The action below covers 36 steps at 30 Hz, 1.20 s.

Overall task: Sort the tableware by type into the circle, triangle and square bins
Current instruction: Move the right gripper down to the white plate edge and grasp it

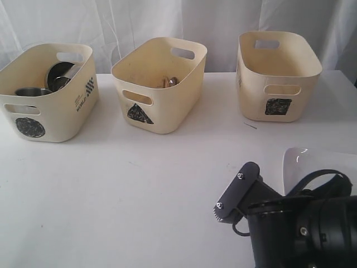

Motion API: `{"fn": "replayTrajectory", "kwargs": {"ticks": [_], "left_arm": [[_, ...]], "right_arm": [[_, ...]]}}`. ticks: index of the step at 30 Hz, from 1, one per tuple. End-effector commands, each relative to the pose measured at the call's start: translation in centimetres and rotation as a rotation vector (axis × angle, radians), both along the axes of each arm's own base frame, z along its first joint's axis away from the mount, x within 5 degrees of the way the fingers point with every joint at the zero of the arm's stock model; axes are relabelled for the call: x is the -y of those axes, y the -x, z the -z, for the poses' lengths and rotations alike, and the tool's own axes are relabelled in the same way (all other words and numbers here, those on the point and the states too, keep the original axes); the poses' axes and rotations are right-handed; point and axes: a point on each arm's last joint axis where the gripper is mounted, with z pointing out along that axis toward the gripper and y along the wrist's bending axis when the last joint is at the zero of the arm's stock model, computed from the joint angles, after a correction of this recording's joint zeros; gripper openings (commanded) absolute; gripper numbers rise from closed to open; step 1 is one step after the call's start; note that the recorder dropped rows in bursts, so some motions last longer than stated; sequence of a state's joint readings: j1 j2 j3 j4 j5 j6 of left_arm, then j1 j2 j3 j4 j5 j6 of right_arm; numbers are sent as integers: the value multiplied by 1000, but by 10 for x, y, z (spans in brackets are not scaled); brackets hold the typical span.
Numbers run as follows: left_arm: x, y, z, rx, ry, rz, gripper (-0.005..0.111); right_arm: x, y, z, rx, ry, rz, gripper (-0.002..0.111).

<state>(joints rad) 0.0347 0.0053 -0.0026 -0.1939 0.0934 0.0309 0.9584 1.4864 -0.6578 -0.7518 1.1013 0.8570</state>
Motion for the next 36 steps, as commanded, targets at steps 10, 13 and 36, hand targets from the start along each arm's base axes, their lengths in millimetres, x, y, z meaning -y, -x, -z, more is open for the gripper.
{"fn": "replayTrajectory", "kwargs": {"ticks": [10, 13, 36], "left_arm": [[1, 0, 0, 7, 15, 6, 0], [1, 0, 0, 7, 15, 6, 0], [1, 0, 0, 7, 15, 6, 0]], "right_arm": [[5, -8, 30, -34, 50, 0, 54], [10, -14, 36, -53, 57, 30, 54], [32, -43, 67, -110, 33, 90, 54]]}}
